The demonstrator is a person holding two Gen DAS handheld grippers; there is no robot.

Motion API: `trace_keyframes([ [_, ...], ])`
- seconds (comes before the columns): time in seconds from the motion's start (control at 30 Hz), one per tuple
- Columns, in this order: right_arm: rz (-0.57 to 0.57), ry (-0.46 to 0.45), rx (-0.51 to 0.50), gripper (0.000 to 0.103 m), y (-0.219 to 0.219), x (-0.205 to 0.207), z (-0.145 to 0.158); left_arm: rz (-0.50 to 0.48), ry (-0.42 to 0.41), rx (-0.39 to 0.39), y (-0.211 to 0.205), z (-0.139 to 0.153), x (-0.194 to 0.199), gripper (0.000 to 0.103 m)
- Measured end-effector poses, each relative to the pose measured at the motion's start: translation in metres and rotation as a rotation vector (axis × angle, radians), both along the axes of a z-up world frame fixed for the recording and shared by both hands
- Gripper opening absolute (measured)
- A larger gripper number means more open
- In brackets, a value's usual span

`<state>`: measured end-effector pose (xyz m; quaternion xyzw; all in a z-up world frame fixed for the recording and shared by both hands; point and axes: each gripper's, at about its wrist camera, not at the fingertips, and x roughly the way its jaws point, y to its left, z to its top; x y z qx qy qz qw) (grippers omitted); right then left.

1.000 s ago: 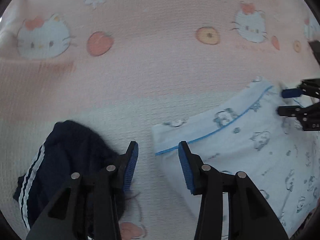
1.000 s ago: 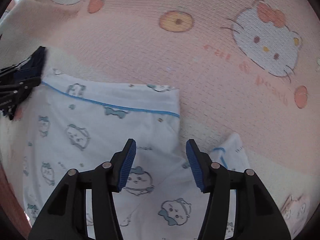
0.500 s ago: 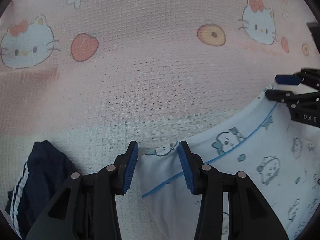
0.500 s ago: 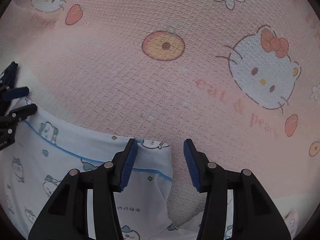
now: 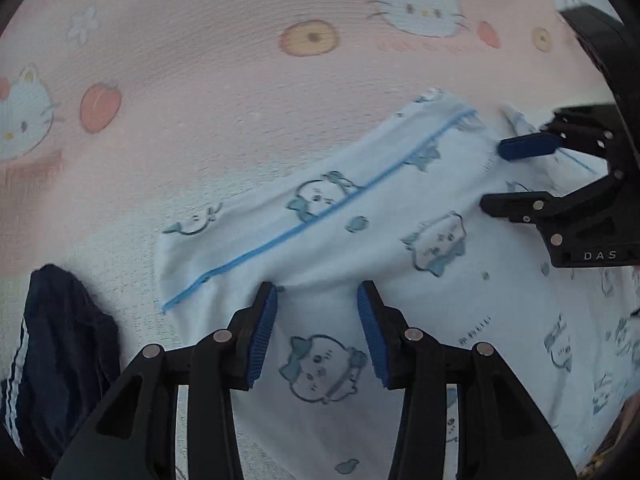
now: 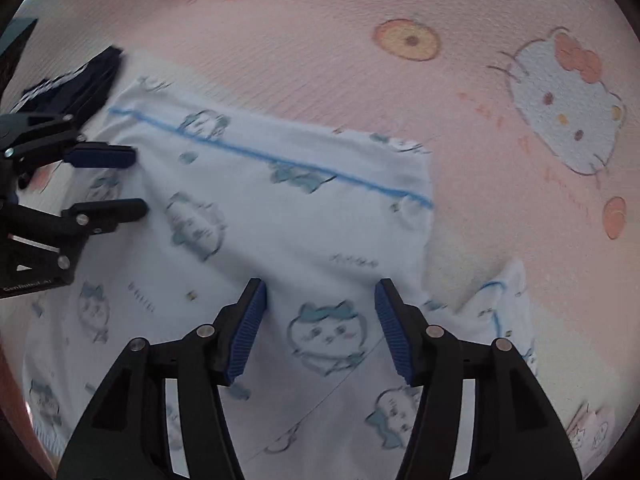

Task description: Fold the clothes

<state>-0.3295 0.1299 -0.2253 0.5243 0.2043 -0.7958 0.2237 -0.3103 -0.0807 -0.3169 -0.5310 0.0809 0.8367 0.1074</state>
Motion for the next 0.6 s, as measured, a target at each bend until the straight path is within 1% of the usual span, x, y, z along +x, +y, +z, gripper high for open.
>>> trace_keyframes([
  [0.03,-0.042,-0.001,0.000,0.058,0.003,-0.004,0.003,0.025,-0.010,0.016,-0.002,0.005,-0.001,0.045],
  [0.07,-0.065,-0.027,-0.017,0.057,0.005,-0.002,0.008,-0.012,0.008,0.027,0.006,0.014,0.009,0.045],
  [0.1,-0.058,-0.052,-0.049,0.057,0.008,0.007,0.017,-0.054,0.022,0.037,0.014,0.023,0.019,0.045],
  [0.13,-0.036,-0.074,-0.087,0.057,0.011,0.020,0.026,-0.119,0.015,0.050,0.025,0.027,0.034,0.045],
  [0.17,-0.013,-0.097,-0.103,0.057,0.015,0.034,0.032,-0.183,0.003,0.065,0.035,0.030,0.049,0.045],
  [0.23,0.034,-0.142,-0.101,0.059,0.023,0.067,0.041,-0.293,-0.075,0.106,0.056,0.021,0.078,0.045],
  [0.27,0.058,-0.164,-0.099,0.059,0.027,0.083,0.045,-0.332,-0.097,0.097,0.066,0.014,0.093,0.045],
  [0.3,0.058,-0.168,-0.090,0.059,0.033,0.091,0.044,-0.366,-0.118,0.083,0.075,0.007,0.107,0.045],
  [0.33,0.040,-0.157,-0.075,0.059,0.041,0.092,0.039,-0.374,-0.119,0.048,0.080,-0.001,0.114,0.045],
  [0.37,0.021,-0.145,-0.059,0.059,0.049,0.093,0.034,-0.380,-0.082,0.031,0.082,-0.003,0.117,0.045],
  [0.4,0.003,-0.134,-0.044,0.058,0.058,0.095,0.029,-0.375,-0.068,0.027,0.083,-0.002,0.115,0.045],
  [0.43,-0.015,-0.123,-0.029,0.059,0.066,0.096,0.023,-0.349,-0.060,0.013,0.082,-0.002,0.109,0.045],
  [0.5,-0.051,-0.100,0.002,0.060,0.083,0.098,0.013,-0.254,-0.016,-0.062,0.072,0.000,0.091,0.045],
  [0.53,-0.069,-0.089,0.017,0.060,0.091,0.099,0.008,-0.206,0.001,-0.094,0.067,0.001,0.082,0.048],
  [0.6,-0.105,-0.067,0.048,0.060,0.108,0.102,-0.002,-0.117,-0.013,-0.100,0.054,0.006,0.070,0.048],
])
